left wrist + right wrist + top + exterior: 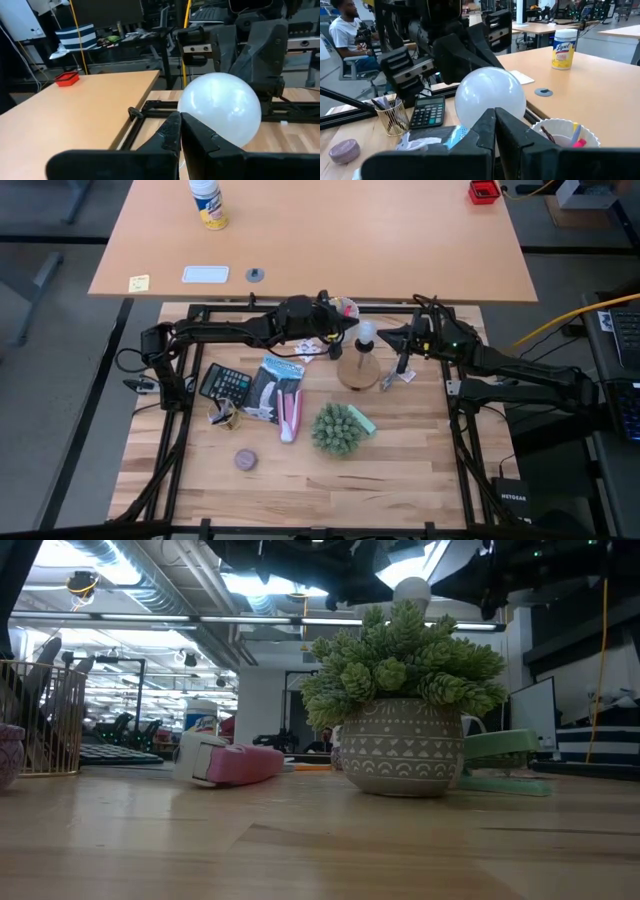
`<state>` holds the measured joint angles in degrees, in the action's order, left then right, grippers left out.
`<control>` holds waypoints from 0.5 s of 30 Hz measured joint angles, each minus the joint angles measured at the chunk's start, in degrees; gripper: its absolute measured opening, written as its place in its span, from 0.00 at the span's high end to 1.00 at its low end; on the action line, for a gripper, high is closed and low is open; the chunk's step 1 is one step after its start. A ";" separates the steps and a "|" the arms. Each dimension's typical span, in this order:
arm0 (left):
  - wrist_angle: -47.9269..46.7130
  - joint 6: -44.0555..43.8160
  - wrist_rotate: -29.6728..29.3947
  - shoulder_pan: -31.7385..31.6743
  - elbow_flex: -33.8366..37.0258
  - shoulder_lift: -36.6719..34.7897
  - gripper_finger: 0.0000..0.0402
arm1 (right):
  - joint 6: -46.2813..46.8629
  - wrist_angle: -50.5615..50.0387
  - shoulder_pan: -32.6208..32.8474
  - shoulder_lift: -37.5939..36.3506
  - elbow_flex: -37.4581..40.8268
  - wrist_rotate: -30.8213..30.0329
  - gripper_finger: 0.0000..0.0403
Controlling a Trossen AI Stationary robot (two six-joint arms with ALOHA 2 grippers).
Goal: Screw lightbulb
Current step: Remove the lightbulb from the lamp
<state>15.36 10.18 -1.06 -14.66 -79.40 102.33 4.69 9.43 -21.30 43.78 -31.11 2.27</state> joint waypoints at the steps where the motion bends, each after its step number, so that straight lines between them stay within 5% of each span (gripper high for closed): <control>1: 0.00 0.35 -0.05 0.13 0.00 0.00 0.99 | -0.02 0.37 0.00 0.21 0.00 -0.08 0.96; 15: -0.40 0.60 2.24 2.53 0.02 0.04 0.99 | -0.50 1.38 -0.09 0.39 0.04 -7.28 0.96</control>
<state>14.96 10.78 1.18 -12.13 -79.37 102.37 4.19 10.81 -21.39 44.16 -31.07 -5.02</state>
